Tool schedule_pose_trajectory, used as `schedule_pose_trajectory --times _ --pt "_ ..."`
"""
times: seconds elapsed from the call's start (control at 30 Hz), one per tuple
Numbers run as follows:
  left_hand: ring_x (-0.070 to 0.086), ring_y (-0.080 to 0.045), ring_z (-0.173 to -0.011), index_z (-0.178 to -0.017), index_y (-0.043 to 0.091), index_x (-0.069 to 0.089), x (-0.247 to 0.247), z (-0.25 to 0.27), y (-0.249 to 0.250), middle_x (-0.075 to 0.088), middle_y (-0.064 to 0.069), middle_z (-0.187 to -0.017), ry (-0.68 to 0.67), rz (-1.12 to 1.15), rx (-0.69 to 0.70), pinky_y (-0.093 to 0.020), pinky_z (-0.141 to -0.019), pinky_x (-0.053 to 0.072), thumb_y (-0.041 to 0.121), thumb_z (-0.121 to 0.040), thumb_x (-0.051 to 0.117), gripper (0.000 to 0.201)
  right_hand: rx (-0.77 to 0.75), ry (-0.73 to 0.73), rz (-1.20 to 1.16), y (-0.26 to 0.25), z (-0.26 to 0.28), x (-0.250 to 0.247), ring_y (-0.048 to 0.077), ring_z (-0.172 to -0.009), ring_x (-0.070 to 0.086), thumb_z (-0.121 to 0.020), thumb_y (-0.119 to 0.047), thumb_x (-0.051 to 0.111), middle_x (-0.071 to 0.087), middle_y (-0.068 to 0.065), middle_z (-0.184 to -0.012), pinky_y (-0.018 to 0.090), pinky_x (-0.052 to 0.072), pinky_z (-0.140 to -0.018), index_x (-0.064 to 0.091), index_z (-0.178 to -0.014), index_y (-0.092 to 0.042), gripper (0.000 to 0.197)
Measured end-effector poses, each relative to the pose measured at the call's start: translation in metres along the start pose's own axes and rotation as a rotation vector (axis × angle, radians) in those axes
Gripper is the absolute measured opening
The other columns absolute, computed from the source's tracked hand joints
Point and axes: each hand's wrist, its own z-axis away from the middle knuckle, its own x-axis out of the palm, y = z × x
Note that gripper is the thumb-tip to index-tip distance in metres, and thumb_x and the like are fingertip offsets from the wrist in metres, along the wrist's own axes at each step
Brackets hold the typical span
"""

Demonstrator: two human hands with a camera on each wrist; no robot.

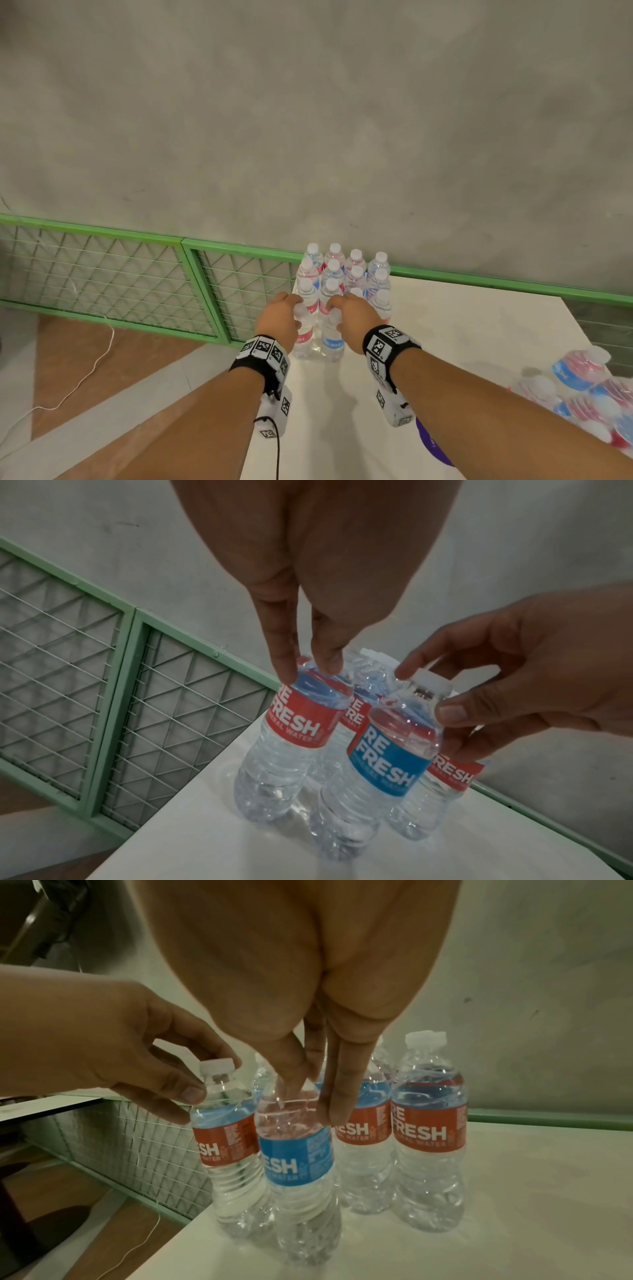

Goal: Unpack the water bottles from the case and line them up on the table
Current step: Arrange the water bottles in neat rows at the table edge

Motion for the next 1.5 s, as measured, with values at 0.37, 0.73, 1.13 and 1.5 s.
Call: schedule_pose_trajectory --times 0.37,0.73,1.13,1.5 --pt "0.051 -0.011 -0.084 -0.125 0.021 0.058 0.003 -0.005 0.003 0.054 0.003 -0.119 0.045 0.068 0.016 -0.01 -0.072 0.034 -0.005 -0.086 0.059 0.047 0.03 0.041 -0.017 0.0 -0.017 0.01 0.028 -0.107 0.057 -0.085 -0.021 0.069 0.054 0.008 -0.117 0.034 0.047 -0.088 0.057 -0.122 -0.021 0.039" --pt "0.061 -0.024 -0.102 -0.125 0.016 0.059 0.002 -0.002 0.006 0.056 -0.003 -0.118 0.031 0.064 0.02 -0.018 -0.077 0.04 -0.006 -0.082 0.062 0.048 -0.195 -0.117 0.131 0.006 -0.02 -0.016 0.023 -0.098 0.058 -0.076 -0.002 0.064 0.048 -0.002 -0.115 0.037 0.052 -0.085 0.057 -0.122 -0.038 0.058" --pt "0.059 -0.02 -0.096 -0.124 0.019 0.059 -0.001 -0.006 0.005 0.055 -0.001 -0.118 0.014 0.048 0.03 -0.014 -0.071 0.037 -0.004 -0.085 0.06 0.046 0.03 0.01 0.014 0.008 -0.023 -0.005 0.026 -0.105 0.057 -0.08 -0.029 0.076 0.059 0.007 -0.113 0.033 0.046 -0.087 0.06 -0.119 -0.014 0.045" --pt "0.06 -0.021 -0.099 -0.128 0.019 0.056 0.002 -0.011 0.004 0.054 -0.003 -0.119 -0.009 0.057 0.051 -0.011 -0.074 0.037 -0.007 -0.085 0.058 0.05 0.09 0.067 -0.113 0.005 -0.024 0.007 0.023 -0.095 0.059 -0.076 -0.031 0.078 0.06 0.005 -0.102 0.029 0.045 -0.076 0.061 -0.113 -0.019 0.042"
